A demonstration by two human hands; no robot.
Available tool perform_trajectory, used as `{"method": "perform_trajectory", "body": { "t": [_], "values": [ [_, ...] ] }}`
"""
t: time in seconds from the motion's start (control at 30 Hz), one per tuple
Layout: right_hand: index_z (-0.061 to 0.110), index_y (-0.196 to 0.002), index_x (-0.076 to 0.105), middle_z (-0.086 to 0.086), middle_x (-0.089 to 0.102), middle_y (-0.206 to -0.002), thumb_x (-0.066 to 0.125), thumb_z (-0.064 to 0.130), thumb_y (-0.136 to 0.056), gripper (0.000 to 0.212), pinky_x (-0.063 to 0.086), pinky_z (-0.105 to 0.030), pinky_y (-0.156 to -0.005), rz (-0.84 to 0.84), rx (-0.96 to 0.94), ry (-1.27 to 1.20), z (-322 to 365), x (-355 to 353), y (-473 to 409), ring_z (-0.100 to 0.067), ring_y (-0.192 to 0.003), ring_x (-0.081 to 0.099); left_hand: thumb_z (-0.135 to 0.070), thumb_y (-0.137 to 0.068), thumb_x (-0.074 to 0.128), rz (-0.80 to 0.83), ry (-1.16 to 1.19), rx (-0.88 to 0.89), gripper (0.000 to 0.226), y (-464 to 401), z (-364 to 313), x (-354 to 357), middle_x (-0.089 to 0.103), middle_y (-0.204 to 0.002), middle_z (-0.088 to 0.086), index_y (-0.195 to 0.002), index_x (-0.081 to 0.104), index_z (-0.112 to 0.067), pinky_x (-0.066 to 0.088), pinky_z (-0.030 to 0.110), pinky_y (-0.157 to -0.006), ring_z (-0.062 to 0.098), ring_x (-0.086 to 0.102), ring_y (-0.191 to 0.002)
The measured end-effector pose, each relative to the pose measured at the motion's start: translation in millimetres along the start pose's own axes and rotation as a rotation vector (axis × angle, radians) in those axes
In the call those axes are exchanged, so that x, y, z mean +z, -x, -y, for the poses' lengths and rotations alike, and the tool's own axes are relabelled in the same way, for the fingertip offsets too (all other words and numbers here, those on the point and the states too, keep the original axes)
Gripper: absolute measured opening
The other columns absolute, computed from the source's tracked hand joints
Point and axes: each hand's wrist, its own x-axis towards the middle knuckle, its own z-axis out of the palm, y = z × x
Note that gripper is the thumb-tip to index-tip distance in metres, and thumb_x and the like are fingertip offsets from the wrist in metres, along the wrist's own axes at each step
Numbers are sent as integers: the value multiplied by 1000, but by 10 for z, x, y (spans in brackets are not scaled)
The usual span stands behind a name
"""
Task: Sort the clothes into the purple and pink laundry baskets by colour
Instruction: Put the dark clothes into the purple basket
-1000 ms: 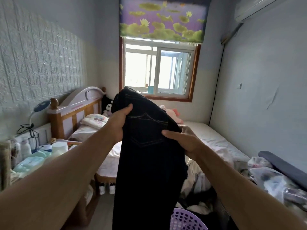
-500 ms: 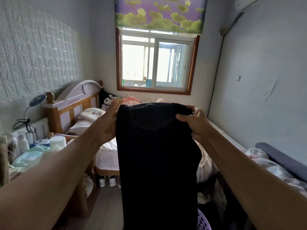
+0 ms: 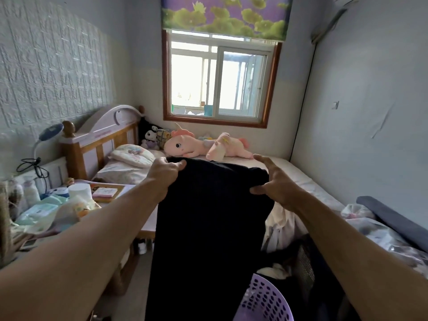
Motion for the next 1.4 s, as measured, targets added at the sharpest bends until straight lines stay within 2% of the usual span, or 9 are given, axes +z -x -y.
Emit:
{"method": "perform_trajectory", "body": {
  "t": [0.2,0.37,0.53,0.67,0.8,0.93,1.1,1.3,1.4],
  "values": [
    [19,-99,62,5,58,-101,63,14,-90,11,40,-7,-64,-222,-205,82,122,82,-33,-7,-87,55,-27,-79,77,-286,-152,195,49,-33,-121,-95,55,-106,7,-115,51,-8,49,35,-93,25,58,-103],
    [10,-100,67,-6,64,-93,50,10,-96,18,41,-3,-54,-329,-139,-100,123,69,-92,-6,-75,55,-17,-60,86,387,-297,202,68,75,-227,-301,65,-110,4,-123,60,-14,53,17,-70,16,63,-95],
    [18,-85,65,-2,63,-77,50,18,-96,18,42,-25,-67,-399,-139,181,41,44,-110,-20,-77,59,-23,-76,74,48,-1045,647,20,35,-28,-152,67,-90,8,-92,72,-13,48,36,-81,27,60,-95],
    [24,-131,50,-11,41,-131,47,60,-86,58,30,-43,-106,-425,-91,645,61,-44,6,-30,-127,39,-20,-77,74,132,-722,647,16,29,-3,-15,60,-79,6,-78,63,-9,44,33,-72,27,58,-83],
    [26,-148,16,2,13,-156,60,78,-58,113,-9,-51,-114,-72,-363,925,94,132,98,-19,-145,2,-4,-82,68,200,-422,586,19,155,-71,248,57,-72,-2,-74,54,-13,40,11,-55,10,53,-66],
    [12,-109,51,1,58,-100,68,52,-78,54,25,-37,-106,-272,-474,707,22,152,49,-25,-110,55,-6,-81,70,307,-304,576,14,210,-119,339,58,-69,-1,-76,58,-9,40,10,-54,9,54,-63],
    [17,-86,51,6,56,-77,64,33,-88,21,32,-20,-54,-292,-563,505,198,220,-15,-14,-66,52,-24,-63,84,388,71,332,39,116,-29,94,72,-93,7,-98,68,-16,51,26,-69,22,68,-86],
    [27,-71,47,16,50,-67,54,25,-96,26,33,-3,-61,-332,-586,383,420,195,-76,11,-63,50,-20,-37,82,523,-88,8,55,114,507,-138,71,-68,-3,-90,68,-11,45,23,-64,16,65,-71],
    [16,-104,50,1,61,-98,57,31,-93,20,39,-8,-77,-377,-448,482,329,144,-148,-1,-81,53,-17,-57,77,549,-10,-33,36,131,535,-45,71,-71,0,-90,66,-9,48,21,-59,13,66,-63]
  ]
}}
